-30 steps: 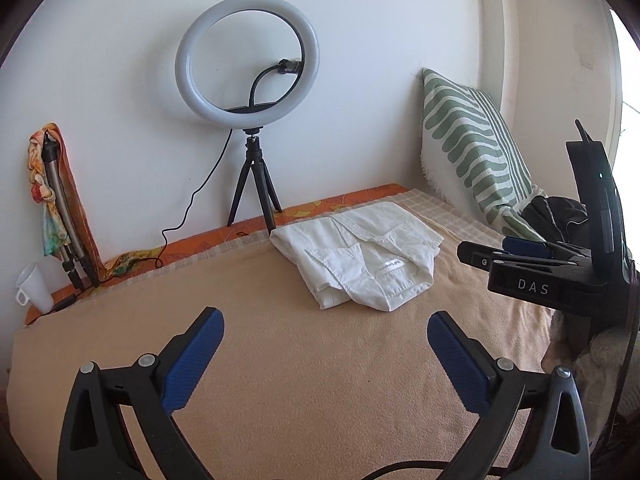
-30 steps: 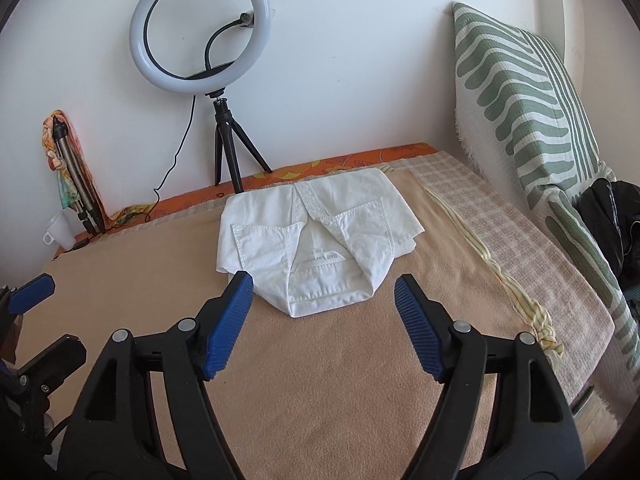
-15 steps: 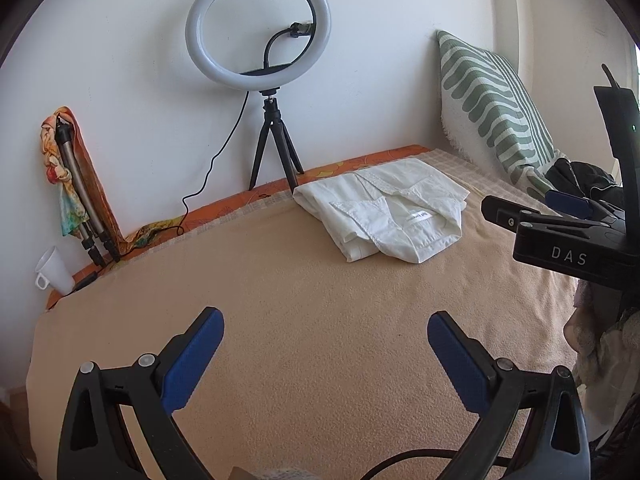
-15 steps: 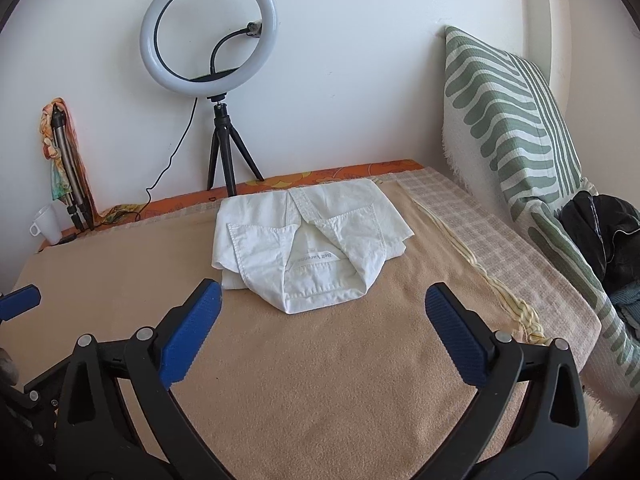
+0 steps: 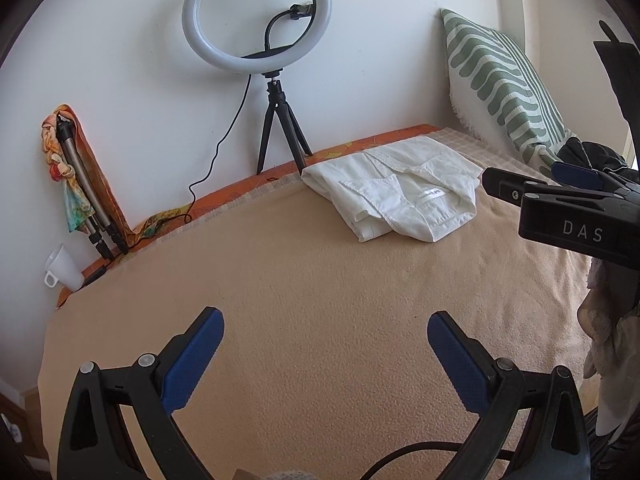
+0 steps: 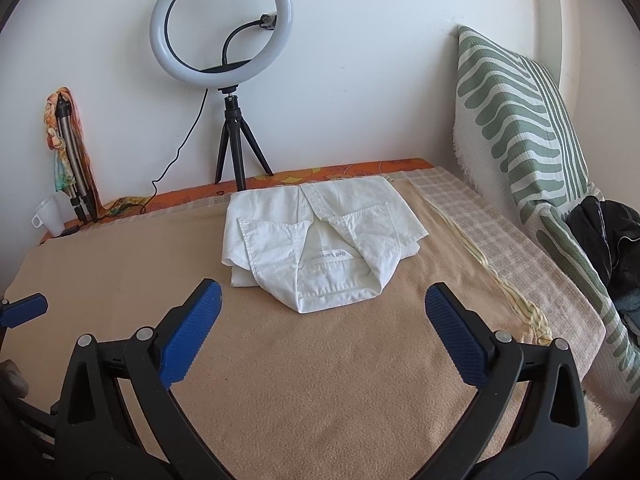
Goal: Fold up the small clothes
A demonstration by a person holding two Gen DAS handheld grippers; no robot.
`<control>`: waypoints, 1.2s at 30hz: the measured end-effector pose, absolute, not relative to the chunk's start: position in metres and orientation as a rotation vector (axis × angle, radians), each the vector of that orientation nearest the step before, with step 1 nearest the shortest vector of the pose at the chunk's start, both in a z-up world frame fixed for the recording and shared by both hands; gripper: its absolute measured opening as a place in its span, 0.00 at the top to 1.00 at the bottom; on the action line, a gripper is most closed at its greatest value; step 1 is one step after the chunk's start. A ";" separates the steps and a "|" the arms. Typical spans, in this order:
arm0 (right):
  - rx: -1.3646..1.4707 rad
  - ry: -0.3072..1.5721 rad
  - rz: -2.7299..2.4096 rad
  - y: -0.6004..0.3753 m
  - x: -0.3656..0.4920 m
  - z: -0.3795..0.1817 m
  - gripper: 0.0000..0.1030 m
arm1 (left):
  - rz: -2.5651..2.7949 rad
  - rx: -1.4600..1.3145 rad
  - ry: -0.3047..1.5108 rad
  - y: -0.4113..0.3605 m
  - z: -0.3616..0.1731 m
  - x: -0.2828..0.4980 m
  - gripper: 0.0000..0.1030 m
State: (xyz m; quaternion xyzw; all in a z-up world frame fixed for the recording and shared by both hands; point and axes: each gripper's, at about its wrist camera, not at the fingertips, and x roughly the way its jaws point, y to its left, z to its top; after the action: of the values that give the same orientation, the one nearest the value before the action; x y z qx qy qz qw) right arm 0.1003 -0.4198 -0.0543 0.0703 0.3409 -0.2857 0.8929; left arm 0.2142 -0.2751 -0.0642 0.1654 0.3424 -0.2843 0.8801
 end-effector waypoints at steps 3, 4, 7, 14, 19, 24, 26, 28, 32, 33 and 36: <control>0.144 0.709 -0.593 -0.419 0.101 -0.055 0.00 | -0.596 0.333 0.719 -0.274 -0.063 0.215 0.00; 0.145 0.708 -0.594 -0.419 0.100 -0.055 0.00 | -0.596 0.332 0.718 -0.274 -0.063 0.214 0.00; 0.149 0.707 -0.593 -0.420 0.101 -0.055 0.00 | -0.594 0.334 0.709 -0.273 -0.061 0.213 0.00; 0.145 0.708 -0.594 -0.417 0.100 -0.056 0.00 | -0.593 0.328 0.708 -0.274 -0.060 0.213 0.00; 0.141 0.708 -0.589 -0.417 0.101 -0.056 0.00 | -0.588 0.336 0.700 -0.274 -0.060 0.213 0.00; 0.162 0.715 -0.579 -0.419 0.102 -0.058 0.00 | -0.589 0.341 0.698 -0.275 -0.060 0.212 0.00; 0.163 0.719 -0.577 -0.418 0.102 -0.059 0.00 | -0.585 0.345 0.694 -0.275 -0.060 0.211 0.00; 0.162 0.719 -0.578 -0.417 0.101 -0.059 0.00 | -0.582 0.347 0.693 -0.275 -0.060 0.211 0.00; 0.164 0.719 -0.574 -0.417 0.101 -0.059 0.00 | -0.581 0.347 0.694 -0.274 -0.061 0.212 0.00; 0.165 0.720 -0.572 -0.418 0.102 -0.059 0.00 | -0.580 0.348 0.694 -0.274 -0.061 0.212 0.00; 0.163 0.721 -0.571 -0.418 0.102 -0.060 0.00 | -0.572 0.355 0.690 -0.275 -0.062 0.212 0.00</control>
State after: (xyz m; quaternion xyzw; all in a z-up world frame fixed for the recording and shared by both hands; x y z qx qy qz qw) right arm 0.1019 -0.4178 -0.0596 0.0787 0.3474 -0.2750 0.8930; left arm 0.2117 -0.2748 -0.0617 0.1709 0.3320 -0.2751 0.8859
